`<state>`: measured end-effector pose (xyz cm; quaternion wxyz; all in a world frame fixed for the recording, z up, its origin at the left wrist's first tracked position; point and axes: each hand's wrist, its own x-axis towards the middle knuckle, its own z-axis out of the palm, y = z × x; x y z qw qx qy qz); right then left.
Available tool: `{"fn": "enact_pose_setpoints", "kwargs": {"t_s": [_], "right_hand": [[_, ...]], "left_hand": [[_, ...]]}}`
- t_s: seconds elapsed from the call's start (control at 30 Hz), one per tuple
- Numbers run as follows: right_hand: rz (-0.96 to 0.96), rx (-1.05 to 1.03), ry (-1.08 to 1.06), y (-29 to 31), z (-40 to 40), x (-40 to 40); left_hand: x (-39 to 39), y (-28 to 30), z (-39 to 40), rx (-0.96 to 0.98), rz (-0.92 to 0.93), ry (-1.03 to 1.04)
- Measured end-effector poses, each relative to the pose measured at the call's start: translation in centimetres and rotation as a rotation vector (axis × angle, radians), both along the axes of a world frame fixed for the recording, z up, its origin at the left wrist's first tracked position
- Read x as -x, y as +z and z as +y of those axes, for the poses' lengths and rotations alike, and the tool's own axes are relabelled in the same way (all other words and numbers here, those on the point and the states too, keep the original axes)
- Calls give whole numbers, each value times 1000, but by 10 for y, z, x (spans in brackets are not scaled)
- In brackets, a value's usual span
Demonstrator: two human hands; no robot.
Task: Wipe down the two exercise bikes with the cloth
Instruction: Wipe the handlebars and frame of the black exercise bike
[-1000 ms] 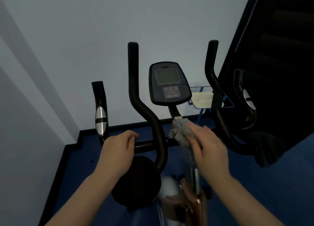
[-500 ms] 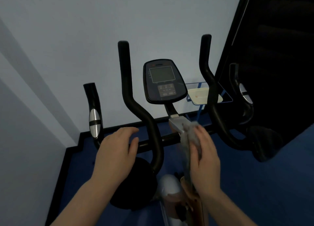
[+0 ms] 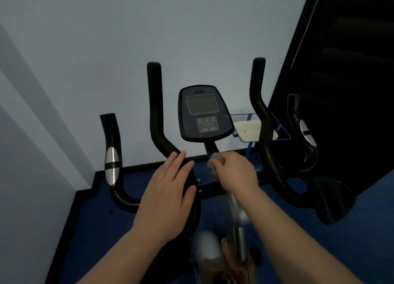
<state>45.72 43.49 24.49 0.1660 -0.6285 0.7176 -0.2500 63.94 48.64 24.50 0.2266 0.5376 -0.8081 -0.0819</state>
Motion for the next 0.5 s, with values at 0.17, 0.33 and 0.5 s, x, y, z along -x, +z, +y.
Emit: {"fn": "enact_pose_setpoints", "kwargs": {"t_s": [0.17, 0.33, 0.5], "right_hand": [[172, 107, 122, -11, 15, 4], [-70, -128, 57, 5, -12, 6], [101, 100, 98, -10, 18, 3]], "left_hand": [[-2, -1, 4, -11, -4, 1], [-1, 0, 0, -11, 23, -16], [-3, -2, 2, -14, 21, -13]]}}
